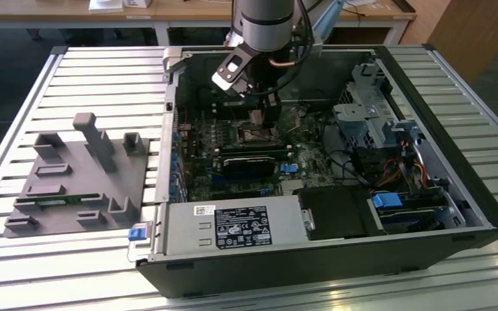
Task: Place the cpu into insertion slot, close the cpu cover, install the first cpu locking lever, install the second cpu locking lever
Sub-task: 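Place the cpu into insertion slot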
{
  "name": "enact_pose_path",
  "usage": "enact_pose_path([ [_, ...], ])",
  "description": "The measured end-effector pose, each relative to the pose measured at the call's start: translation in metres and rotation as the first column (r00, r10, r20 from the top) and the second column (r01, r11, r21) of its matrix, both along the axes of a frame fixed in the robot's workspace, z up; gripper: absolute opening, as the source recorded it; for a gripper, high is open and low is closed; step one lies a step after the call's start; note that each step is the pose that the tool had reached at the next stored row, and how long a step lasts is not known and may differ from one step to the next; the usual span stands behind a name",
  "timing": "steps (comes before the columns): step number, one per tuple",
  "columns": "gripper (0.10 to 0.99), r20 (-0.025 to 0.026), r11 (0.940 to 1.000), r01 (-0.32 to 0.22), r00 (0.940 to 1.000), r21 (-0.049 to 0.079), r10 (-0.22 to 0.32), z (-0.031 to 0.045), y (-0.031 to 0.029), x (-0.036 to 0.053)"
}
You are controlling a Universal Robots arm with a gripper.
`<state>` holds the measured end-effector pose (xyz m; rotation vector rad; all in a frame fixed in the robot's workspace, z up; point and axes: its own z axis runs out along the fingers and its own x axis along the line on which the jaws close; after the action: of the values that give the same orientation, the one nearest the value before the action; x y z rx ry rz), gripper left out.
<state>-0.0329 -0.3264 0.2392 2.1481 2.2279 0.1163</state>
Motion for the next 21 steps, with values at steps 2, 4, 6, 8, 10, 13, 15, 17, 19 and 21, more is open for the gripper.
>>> enact_pose_path([
  [2,0.541,0.0,1.0,0.0,1.0,0.0,0.0,-0.0004,0.0,-0.0001],
  [4,0.541,0.0001,1.0,0.0,1.0,0.0,0.0,-0.001,0.0001,-0.0003],
  [6,0.541,0.0,1.0,0.0,1.0,0.0,0.0,-0.0016,0.0002,-0.0004],
  [8,0.541,0.0001,1.0,0.0,1.0,0.0,0.0,-0.0024,0.0003,-0.0006],
  [10,0.541,0.0,1.0,0.0,1.0,0.0,0.0,-0.0031,0.0004,-0.0008],
  [13,0.541,0.0,1.0,0.0,1.0,0.0,0.0,-0.0041,0.0009,-0.0009],
  [15,0.541,0.0,1.0,0.0,1.0,0.0,0.0,-0.005,0.0014,-0.001],
  [17,0.541,0.0001,1.0,0.0,1.0,0.0,0.0,-0.0066,0.0017,-0.0014],
  [19,0.541,0.0001,1.0,0.0,1.0,0.0,0.0,-0.0083,0.0025,-0.0013],
  [21,0.541,0.0,1.0,0.0,1.0,0.0,0.0,-0.01,0.0034,-0.0013],
])
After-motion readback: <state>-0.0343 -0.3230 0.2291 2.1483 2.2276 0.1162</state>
